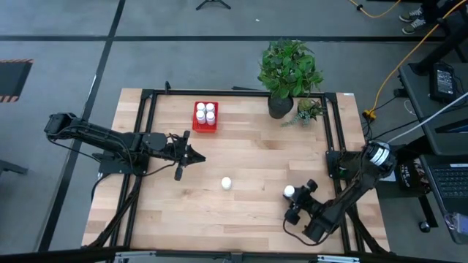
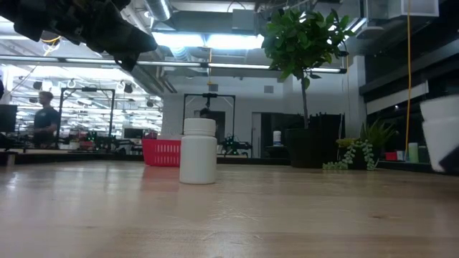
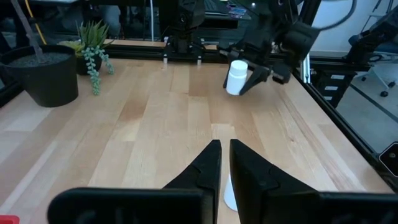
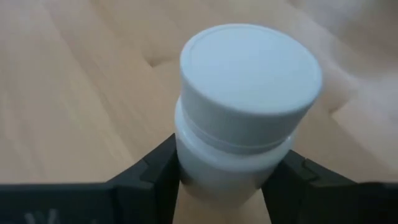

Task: Pick and place pill bottles into a basket
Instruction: Put the white pill bottle into the red bin

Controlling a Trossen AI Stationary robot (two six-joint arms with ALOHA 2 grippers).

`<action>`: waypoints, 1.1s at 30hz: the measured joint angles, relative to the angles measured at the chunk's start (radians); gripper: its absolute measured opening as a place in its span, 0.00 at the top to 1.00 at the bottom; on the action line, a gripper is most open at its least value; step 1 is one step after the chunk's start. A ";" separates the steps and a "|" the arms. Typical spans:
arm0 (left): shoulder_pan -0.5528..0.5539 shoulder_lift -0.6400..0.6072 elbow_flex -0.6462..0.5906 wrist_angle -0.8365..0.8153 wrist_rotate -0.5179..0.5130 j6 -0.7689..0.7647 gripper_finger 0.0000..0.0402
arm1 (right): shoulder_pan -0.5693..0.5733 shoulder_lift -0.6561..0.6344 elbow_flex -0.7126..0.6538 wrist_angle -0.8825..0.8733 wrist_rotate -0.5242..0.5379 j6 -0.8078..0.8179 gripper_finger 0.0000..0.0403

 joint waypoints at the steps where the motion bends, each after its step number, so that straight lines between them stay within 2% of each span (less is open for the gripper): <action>1: 0.000 0.000 0.000 0.000 0.000 0.000 0.93 | -0.003 -0.016 0.000 0.003 0.004 -0.018 0.57; 7: 0.000 0.000 0.000 0.000 0.000 0.038 0.93 | -0.038 -0.086 0.002 0.036 0.021 -0.141 0.58; 12: 0.000 0.000 0.000 0.000 0.000 0.053 0.93 | -0.090 -0.147 0.002 0.096 0.022 -0.315 0.58; 16: 0.000 0.000 0.000 0.000 0.000 0.053 0.93 | -0.135 -0.222 -0.024 0.234 0.005 -0.503 0.58; 25: 0.000 0.000 0.000 -0.001 0.000 0.053 0.92 | -0.300 -0.412 -0.233 0.808 -0.179 -1.049 0.58; 33: 0.000 0.000 0.000 -0.008 -0.006 0.053 0.91 | -0.508 -0.530 -0.317 0.938 -0.382 -1.343 0.58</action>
